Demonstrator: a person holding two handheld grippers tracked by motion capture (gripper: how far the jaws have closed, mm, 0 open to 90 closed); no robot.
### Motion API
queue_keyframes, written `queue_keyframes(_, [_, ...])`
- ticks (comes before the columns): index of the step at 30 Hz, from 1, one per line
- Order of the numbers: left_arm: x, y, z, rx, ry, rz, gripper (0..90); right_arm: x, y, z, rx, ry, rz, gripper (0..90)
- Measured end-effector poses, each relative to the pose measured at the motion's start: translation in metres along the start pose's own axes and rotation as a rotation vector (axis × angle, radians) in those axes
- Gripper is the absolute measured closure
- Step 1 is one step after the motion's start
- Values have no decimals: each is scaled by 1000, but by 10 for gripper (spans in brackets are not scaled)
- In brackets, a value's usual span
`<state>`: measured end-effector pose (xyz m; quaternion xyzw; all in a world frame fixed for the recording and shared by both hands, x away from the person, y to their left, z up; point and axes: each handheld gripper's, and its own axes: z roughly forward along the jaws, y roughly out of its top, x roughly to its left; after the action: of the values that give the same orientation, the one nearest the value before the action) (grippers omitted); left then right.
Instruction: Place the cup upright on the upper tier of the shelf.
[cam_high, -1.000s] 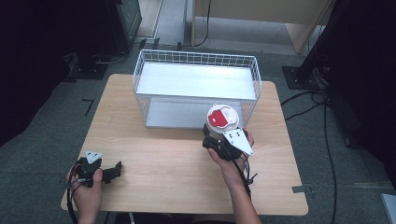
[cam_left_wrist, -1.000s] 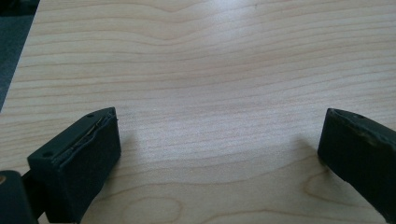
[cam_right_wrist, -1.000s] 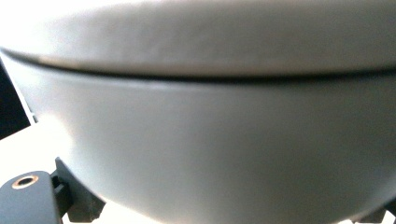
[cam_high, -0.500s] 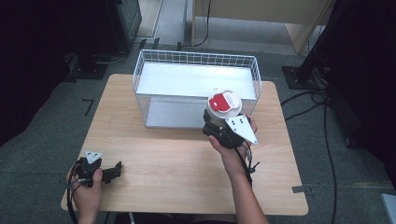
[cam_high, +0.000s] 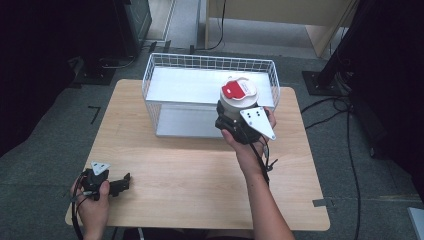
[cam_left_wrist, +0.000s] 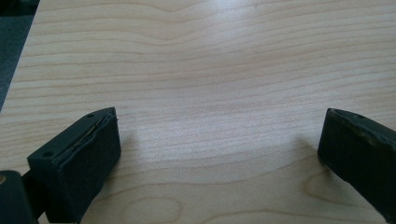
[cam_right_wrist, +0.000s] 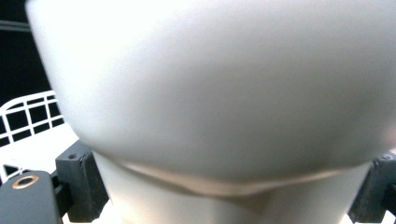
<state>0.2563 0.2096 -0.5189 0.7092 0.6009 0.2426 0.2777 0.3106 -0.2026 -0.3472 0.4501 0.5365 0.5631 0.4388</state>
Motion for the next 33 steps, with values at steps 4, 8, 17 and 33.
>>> queue_keyframes(4, [0,0,0,1,0,0,0,0,7,8,-12,-5,7,96])
queue_keyframes(8, [0,0,0,2,0,0,0,1,13,18,-14,-10,-3,96])
queue_keyframes(17, [0,0,0,0,0,0,0,4,20,46,-11,-22,-12,96])
queue_keyframes(33, [0,0,0,2,-1,1,0,6,23,91,27,-26,-24,96])
